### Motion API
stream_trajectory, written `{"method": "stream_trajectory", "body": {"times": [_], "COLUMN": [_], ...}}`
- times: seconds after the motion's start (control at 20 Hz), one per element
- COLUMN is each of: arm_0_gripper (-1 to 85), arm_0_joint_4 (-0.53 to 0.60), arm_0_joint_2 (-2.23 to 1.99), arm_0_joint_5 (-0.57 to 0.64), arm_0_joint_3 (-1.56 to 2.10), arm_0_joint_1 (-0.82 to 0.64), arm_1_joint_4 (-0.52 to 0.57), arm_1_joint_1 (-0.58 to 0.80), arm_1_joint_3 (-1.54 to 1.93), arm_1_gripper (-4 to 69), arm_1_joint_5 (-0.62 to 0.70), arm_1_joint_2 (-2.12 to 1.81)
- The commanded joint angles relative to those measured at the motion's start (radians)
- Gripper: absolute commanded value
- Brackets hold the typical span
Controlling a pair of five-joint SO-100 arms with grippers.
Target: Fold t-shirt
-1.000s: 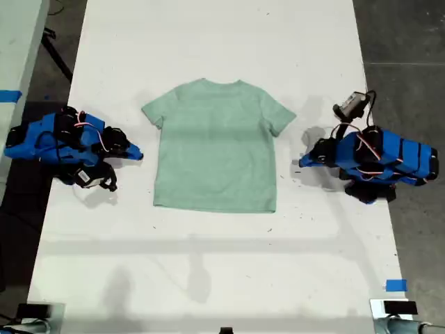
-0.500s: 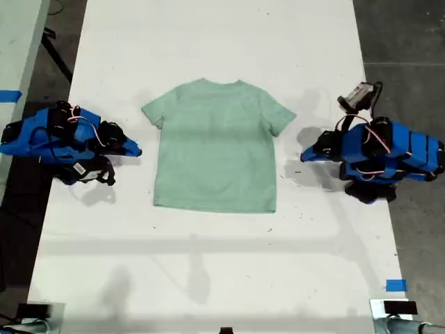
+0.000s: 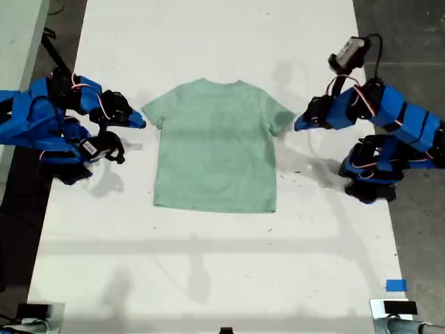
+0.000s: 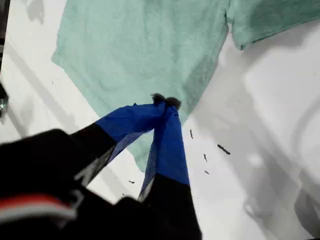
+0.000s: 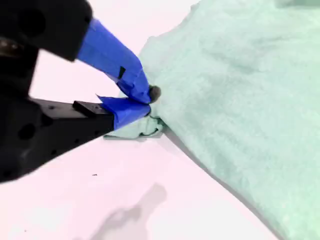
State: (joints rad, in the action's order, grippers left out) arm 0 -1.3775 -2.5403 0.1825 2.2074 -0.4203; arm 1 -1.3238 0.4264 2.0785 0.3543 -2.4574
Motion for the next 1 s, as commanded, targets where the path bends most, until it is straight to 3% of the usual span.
{"method": "stream_trajectory", "body": {"times": [0.0,0.4,0.5,0.55,0.7,0.95], "arm_0_gripper": [0.0,0.0,3.4,8.3,17.2,21.6], "arm_0_joint_4": [-0.037,-0.189,-0.190,-0.189,-0.184,-0.164], "arm_0_joint_2": [0.107,0.353,0.370,0.376,0.396,0.419], "arm_0_joint_5": [0.067,0.262,0.282,0.295,0.321,0.345], "arm_0_joint_3": [-0.163,-0.466,-0.479,-0.479,-0.472,-0.466], "arm_0_joint_1": [-0.094,-0.334,-0.345,-0.347,-0.356,-0.376], "arm_1_joint_4": [-0.077,-0.262,-0.270,-0.272,-0.239,-0.101], "arm_1_joint_1": [0.084,0.314,0.347,0.354,0.367,0.442], "arm_1_joint_3": [-0.232,-0.629,-0.638,-0.637,-0.606,-0.443], "arm_1_gripper": [-1.1,-0.6,6.4,14.8,25.5,29.6], "arm_1_joint_5": [0.092,0.322,0.360,0.383,0.471,0.657], "arm_1_joint_2": [0.114,0.383,0.413,0.430,0.465,0.465]}}
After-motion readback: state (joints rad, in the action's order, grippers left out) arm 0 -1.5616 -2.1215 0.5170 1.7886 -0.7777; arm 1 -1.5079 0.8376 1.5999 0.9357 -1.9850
